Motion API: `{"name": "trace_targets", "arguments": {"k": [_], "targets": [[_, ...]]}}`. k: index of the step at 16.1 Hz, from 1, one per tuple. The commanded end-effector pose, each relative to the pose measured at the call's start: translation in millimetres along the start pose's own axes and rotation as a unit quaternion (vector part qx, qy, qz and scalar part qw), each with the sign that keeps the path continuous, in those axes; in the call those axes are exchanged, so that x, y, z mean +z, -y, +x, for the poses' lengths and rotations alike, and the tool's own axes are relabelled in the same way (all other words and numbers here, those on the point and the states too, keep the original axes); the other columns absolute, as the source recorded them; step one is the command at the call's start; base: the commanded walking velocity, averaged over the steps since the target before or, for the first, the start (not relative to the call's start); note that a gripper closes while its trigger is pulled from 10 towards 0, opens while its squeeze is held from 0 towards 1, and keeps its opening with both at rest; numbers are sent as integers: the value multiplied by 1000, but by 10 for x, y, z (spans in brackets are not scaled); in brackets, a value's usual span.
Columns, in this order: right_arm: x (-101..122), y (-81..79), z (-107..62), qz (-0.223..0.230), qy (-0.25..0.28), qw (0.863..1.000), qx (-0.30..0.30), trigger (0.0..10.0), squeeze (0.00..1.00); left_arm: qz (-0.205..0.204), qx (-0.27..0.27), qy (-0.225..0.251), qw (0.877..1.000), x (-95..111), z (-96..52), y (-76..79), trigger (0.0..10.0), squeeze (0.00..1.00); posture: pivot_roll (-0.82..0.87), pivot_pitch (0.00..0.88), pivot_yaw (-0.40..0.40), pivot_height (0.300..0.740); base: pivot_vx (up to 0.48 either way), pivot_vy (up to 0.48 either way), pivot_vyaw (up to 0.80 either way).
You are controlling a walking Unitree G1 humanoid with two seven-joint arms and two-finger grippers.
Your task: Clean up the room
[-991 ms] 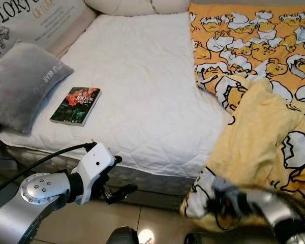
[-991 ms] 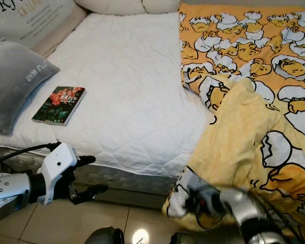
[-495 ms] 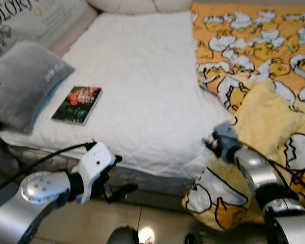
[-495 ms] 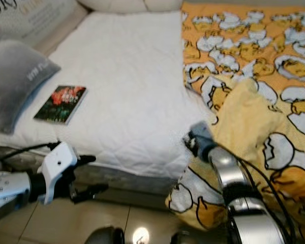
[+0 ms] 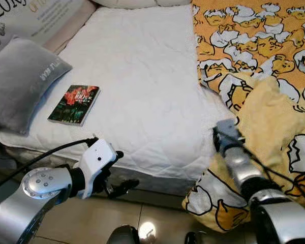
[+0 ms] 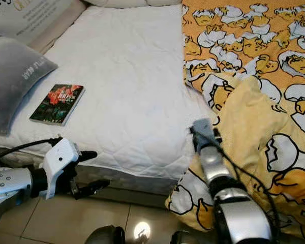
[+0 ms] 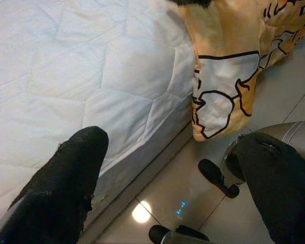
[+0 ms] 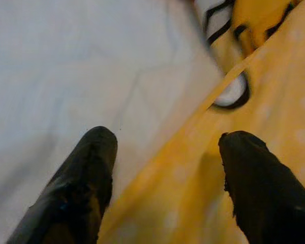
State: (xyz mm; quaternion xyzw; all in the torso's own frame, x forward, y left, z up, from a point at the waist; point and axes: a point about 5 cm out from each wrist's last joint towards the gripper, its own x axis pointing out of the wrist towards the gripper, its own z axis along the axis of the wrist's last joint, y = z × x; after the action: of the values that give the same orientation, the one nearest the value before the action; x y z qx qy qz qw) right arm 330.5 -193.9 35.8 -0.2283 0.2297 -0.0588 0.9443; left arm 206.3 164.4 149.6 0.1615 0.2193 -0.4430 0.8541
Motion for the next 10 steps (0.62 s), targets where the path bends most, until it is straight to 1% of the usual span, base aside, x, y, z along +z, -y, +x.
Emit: {"name": "trace_targets", "arguments": {"k": [1, 3, 4, 5, 7, 8, 9, 10], "targets": [[-31, -38, -6, -26, -14, 1000, -5, 10000, 0, -2, -8, -9, 1000, -16, -1, 11, 10000, 0, 209, 100, 95, 740, 0, 0, 0], [-75, -28, -6, -28, -34, 999, -10, 10000, 0, -2, -10, -9, 1000, -18, -3, 24, 10000, 0, 215, 105, 95, 740, 0, 0, 0], [-99, 2, -3, -39, -44, 998, -22, 10000, 0, -3, -11, -10, 1000, -20, -7, 32, 10000, 0, 217, 107, 95, 740, 0, 0, 0], [-119, 34, -1, -39, -53, 997, -31, 10000, 0, -4, -12, -11, 1000, -23, -13, 39, 10000, 0, 220, 109, 95, 740, 0, 0, 0], [-173, 14, -9, -8, -81, 996, -20, 10000, 0, -4, -14, -12, 1000, -26, -23, 46, 10000, 0, 223, 112, 94, 740, 0, 0, 0], [-238, -24, -25, 41, -103, 994, 5, 9804, 0, -4, -14, -13, 1000, -28, -33, 50, 10000, 0, 228, 112, 93, 740, 0, 0, 0], [-249, -41, -28, 71, -107, 992, 19, 4392, 0, -4, -14, -13, 1000, -29, -36, 51, 10000, 0, 230, 114, 93, 740, 0, 0, 0], [-252, -41, -27, 90, -108, 990, 29, 1882, 0, -4, -14, -14, 1000, -30, -38, 51, 10000, 0, 232, 114, 93, 740, 0, 0, 0]]}}
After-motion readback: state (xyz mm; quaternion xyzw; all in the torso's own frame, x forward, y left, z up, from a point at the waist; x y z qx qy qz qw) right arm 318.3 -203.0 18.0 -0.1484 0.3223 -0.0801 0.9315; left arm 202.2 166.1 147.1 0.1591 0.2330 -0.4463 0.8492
